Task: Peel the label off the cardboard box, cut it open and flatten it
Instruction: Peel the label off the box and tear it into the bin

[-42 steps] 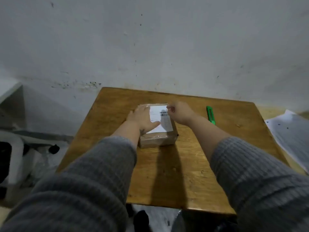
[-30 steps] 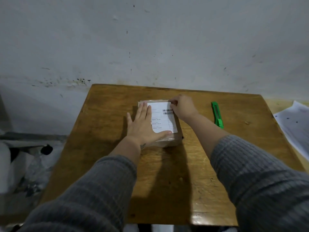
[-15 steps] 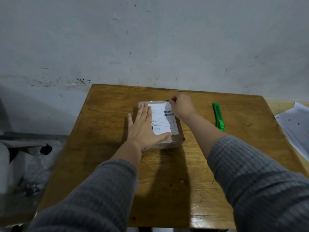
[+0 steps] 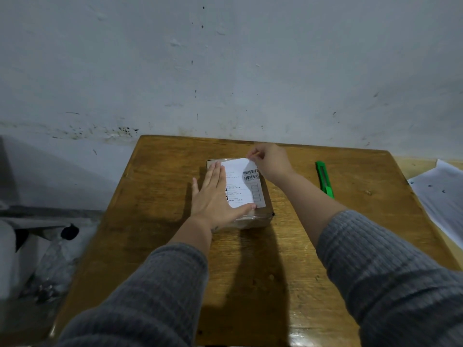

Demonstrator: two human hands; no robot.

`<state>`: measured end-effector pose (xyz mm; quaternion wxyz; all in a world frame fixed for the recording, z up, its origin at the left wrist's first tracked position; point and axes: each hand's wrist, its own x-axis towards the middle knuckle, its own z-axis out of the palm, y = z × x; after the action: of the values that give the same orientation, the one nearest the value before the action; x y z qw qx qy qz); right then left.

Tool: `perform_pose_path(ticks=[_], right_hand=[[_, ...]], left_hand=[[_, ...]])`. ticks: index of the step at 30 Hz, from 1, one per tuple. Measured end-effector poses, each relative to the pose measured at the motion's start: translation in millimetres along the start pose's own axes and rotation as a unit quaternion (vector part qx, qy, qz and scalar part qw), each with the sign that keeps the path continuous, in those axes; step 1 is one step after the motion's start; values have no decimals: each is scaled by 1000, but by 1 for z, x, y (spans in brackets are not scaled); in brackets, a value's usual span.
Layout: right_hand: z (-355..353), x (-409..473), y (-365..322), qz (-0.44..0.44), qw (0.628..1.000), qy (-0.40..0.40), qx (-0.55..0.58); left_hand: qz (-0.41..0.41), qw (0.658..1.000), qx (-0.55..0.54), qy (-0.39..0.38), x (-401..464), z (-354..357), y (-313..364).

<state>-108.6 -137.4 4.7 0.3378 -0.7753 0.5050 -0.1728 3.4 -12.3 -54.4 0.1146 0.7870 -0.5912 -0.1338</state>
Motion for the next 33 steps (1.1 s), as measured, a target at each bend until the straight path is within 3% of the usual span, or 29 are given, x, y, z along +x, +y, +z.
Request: perform_pose_path(ticks=[7, 13, 18, 28, 33], right_hand=[[8, 1, 6, 17, 999, -15, -34], [7, -1, 5, -33, 983, 34, -179], [5, -6, -7, -49, 983, -7, -176], [-13, -14, -3, 56, 996, -60, -38], [-11, -19, 6, 32, 998, -36, -38]], left_hand=[[-3, 1000, 4, 2, -1, 0, 1], [-3, 1000, -13, 3, 0, 0, 0], [0, 999, -38, 8, 0, 3, -1], [29, 999, -42, -20, 0, -1, 1], [30, 999, 2, -15, -4, -5, 3]])
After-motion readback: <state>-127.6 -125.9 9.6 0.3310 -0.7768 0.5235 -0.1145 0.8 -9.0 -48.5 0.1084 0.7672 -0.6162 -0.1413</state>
